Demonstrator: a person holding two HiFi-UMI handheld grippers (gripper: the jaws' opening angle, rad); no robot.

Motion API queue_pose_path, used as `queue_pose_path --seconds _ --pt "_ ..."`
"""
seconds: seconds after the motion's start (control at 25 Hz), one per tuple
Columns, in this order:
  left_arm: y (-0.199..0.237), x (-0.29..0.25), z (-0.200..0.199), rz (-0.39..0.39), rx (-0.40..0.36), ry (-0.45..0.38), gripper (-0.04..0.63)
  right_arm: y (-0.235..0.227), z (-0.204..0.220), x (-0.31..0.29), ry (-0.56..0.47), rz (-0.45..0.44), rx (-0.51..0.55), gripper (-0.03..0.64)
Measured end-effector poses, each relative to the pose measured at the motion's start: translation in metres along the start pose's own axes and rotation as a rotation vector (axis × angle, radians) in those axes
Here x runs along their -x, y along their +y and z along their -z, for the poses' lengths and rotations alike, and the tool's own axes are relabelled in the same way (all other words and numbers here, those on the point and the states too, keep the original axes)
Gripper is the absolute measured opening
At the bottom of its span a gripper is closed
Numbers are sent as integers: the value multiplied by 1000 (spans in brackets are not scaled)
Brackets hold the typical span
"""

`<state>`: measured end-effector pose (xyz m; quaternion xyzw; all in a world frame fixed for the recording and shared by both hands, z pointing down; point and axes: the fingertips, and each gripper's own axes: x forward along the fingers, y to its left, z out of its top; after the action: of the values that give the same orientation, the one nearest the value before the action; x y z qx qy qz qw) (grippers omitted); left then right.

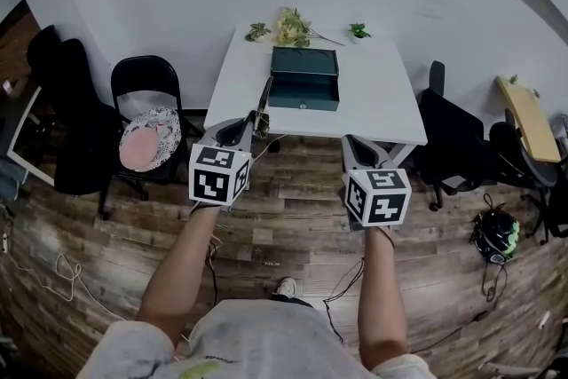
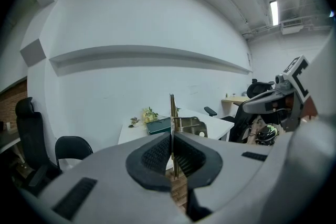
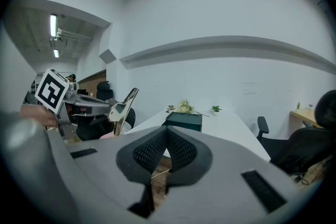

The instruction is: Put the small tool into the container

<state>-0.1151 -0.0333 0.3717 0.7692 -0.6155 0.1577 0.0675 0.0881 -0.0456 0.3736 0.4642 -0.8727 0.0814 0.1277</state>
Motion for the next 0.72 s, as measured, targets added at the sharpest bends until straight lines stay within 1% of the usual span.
queue_pose_path --seconds 0.44,0.72 --pt "-9 -33 -2 -14 -11 22 3 -29 -5 -23 -6 -30 5 5" --pt "6 -57 -6 -29 3 0 3 -38 -7 -48 -13 -31 26 5"
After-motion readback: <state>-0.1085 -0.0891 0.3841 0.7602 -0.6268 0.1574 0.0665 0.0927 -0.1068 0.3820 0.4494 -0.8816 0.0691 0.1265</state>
